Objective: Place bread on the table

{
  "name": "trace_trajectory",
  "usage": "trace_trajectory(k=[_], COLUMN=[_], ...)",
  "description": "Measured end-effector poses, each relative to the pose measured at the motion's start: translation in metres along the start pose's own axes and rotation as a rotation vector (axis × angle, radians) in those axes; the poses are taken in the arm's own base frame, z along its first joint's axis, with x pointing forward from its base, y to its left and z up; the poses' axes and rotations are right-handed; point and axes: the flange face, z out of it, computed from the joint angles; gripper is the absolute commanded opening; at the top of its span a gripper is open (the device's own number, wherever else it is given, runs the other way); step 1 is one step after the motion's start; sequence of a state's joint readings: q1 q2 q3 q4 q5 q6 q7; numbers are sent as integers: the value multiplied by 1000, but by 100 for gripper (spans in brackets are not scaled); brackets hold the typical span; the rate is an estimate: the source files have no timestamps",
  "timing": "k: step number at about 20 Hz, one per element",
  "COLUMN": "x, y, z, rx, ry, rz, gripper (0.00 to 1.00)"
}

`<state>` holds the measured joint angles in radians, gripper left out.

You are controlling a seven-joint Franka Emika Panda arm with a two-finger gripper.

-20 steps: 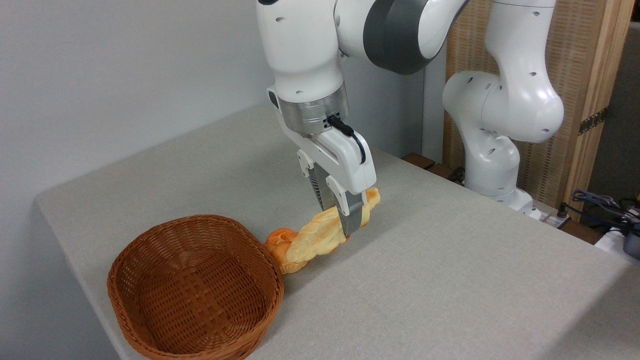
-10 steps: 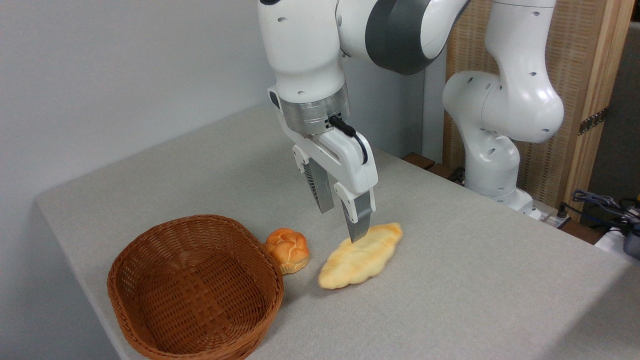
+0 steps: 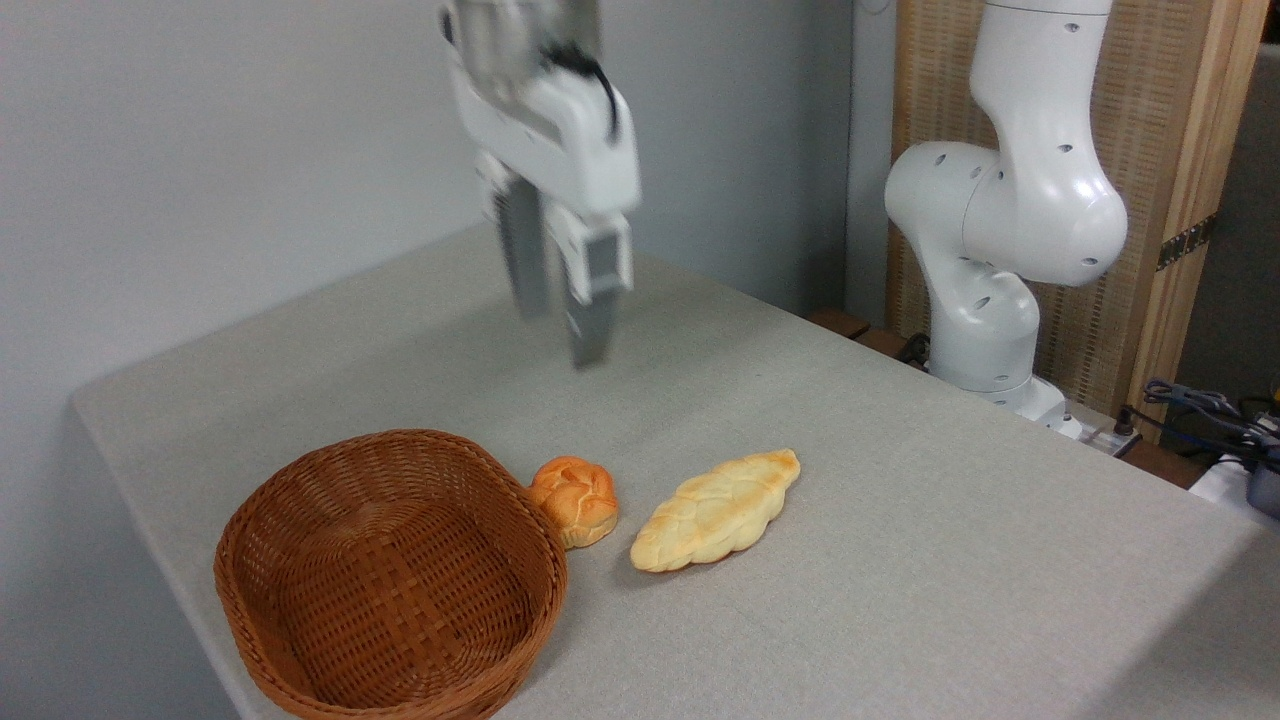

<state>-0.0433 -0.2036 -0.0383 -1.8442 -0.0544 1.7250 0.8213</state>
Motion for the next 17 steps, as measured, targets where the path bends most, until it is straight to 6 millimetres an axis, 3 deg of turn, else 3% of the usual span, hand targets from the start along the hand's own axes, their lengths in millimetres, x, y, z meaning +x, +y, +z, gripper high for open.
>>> trace_trajectory(k=[3, 7, 10, 17], x=[29, 49, 53, 49], y=[-2, -32, -37, -41], z=[-13, 8, 14, 6], rx=[-3, -45, -53, -45], ry=[0, -33, -38, -32], rz=[-46, -55, -56, -65], gripper=[100, 100, 100, 100])
